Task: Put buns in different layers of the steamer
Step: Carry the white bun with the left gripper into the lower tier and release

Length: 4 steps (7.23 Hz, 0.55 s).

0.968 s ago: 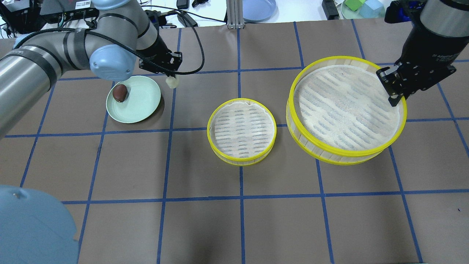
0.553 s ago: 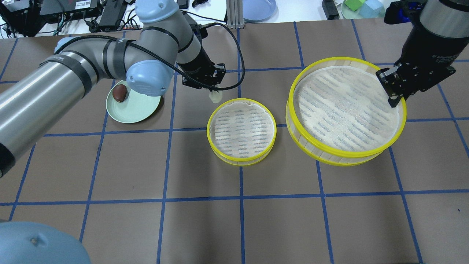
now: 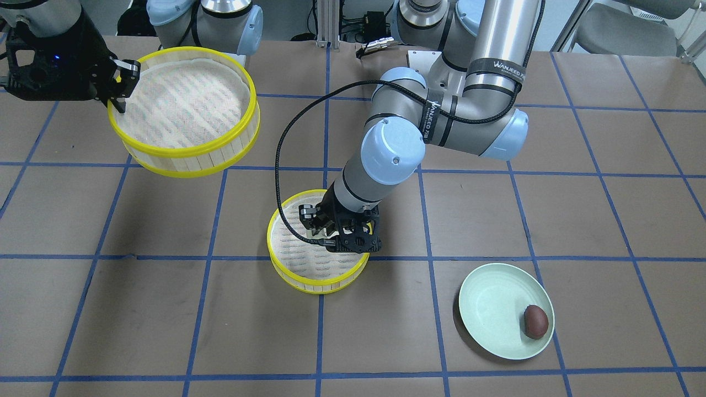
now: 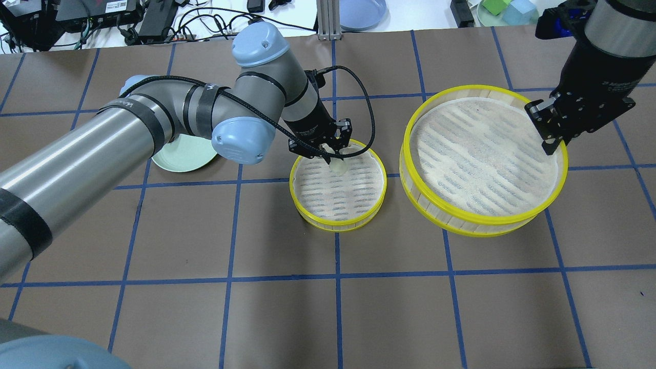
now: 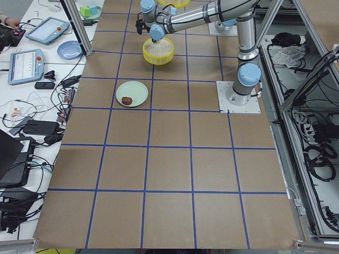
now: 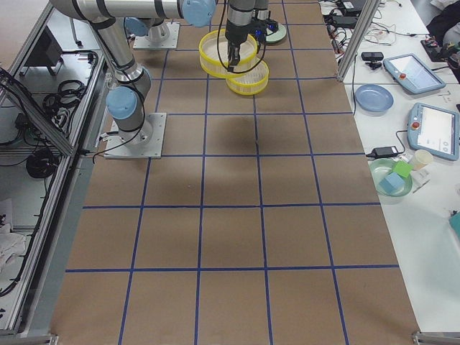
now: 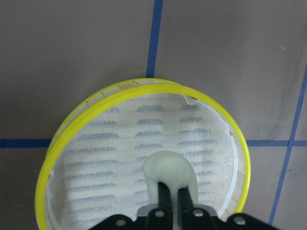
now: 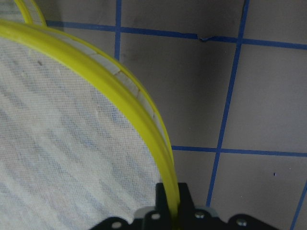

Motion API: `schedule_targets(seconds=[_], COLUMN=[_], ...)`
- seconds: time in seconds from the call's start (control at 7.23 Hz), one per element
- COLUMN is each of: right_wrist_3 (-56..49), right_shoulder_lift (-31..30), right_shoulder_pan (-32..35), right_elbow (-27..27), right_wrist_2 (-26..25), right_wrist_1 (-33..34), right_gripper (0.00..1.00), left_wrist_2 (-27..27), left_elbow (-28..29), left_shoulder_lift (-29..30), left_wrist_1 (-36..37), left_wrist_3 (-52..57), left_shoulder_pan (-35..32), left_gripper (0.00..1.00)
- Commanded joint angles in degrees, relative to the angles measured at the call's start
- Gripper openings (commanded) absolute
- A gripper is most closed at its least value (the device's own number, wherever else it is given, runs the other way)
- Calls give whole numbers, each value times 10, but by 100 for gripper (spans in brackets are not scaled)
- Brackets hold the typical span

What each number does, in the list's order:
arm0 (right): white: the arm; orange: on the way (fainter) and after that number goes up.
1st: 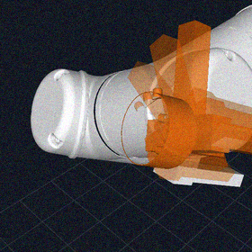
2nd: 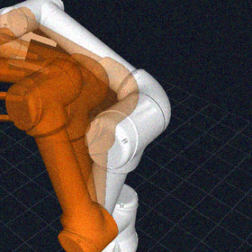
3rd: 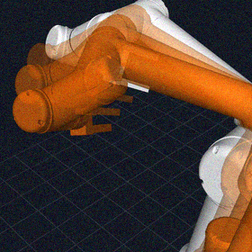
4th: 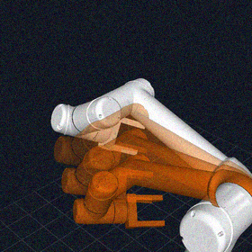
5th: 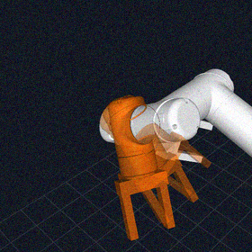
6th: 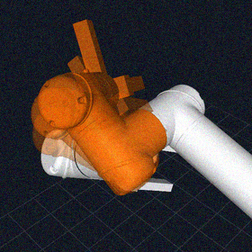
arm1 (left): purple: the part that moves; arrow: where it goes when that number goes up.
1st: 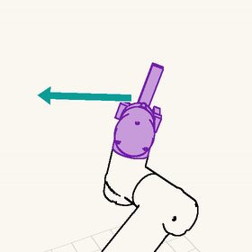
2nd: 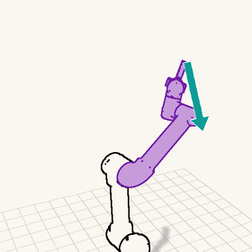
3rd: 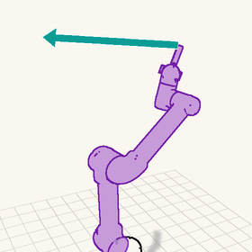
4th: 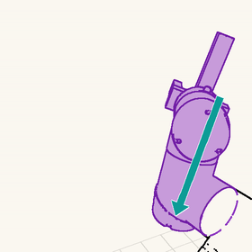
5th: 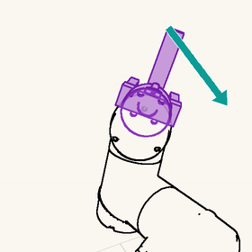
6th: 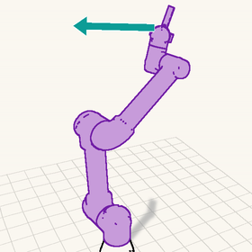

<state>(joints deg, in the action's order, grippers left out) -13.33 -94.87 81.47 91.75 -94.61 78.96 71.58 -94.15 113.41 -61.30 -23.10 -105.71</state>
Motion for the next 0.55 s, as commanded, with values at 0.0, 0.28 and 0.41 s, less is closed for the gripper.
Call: schedule_targets(seconds=[0.0,0.28,0.41], right_wrist_3=[3,7,15], right_shoulder_lift=[6,27,53], right_shoulder_pan=[1,2,10], right_elbow=[5,-5,-7], right_wrist_2=[-1,0,6], right_wrist_1=[11,29,62], right_gripper=[0,0,0], left_wrist_2=[1,5,6], left_elbow=[0,1,3], left_shoulder_lift=[-5,-6,-6], left_wrist_1=[-1,-9,-13], left_wrist_3=[-1,2,6], left_shoulder_pan=[-1,1,4], left_gripper=[100,100,100])
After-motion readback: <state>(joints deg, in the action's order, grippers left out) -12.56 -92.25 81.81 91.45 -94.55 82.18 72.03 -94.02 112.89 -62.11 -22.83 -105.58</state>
